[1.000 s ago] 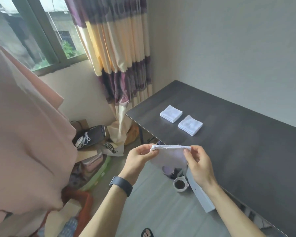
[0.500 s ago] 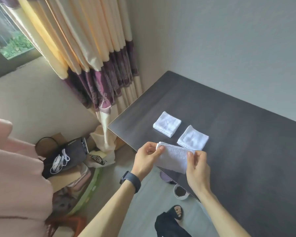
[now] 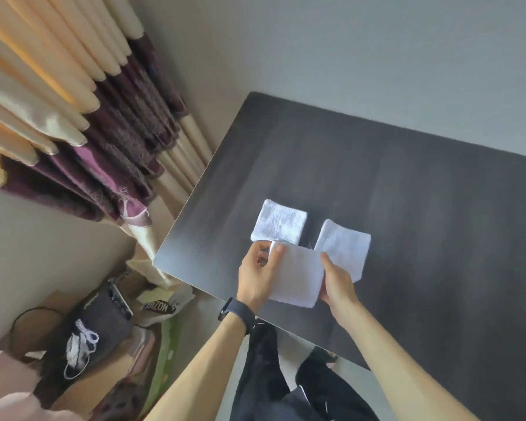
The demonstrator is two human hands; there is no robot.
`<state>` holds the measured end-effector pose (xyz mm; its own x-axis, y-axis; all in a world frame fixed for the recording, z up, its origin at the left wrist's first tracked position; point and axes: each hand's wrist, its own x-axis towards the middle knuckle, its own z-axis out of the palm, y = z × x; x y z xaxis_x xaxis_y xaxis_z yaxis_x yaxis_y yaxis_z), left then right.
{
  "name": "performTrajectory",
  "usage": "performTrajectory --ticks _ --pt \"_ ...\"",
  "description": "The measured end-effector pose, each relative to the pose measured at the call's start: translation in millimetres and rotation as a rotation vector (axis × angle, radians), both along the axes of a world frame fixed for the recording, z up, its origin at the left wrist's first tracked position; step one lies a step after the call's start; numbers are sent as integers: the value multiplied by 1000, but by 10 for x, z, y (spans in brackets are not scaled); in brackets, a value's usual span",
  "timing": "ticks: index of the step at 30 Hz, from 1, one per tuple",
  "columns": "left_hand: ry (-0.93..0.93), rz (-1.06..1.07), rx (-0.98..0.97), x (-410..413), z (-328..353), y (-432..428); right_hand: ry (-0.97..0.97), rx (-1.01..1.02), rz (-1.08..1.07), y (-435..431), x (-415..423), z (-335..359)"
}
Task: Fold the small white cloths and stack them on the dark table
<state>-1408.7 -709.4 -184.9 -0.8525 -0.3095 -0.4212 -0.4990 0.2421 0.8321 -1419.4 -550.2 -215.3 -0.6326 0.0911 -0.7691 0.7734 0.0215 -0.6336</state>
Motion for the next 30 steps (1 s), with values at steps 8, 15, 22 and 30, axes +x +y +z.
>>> performTrajectory --ticks 8,15,22,30 --pt "-137 -175 -39 -685 -340 -518 184 308 14 -513 -312 -178" --pt "-186 -215 -39 -1245 -686 -626 253 594 -69 -853 -785 -456" --pt "-195 -221 -55 -1581 -973 -598 250 731 -51 -855 -1087 -785" --pt "-195 -298 -133 -1681 -1170 -608 186 780 -21 -860 -1159 -1003"
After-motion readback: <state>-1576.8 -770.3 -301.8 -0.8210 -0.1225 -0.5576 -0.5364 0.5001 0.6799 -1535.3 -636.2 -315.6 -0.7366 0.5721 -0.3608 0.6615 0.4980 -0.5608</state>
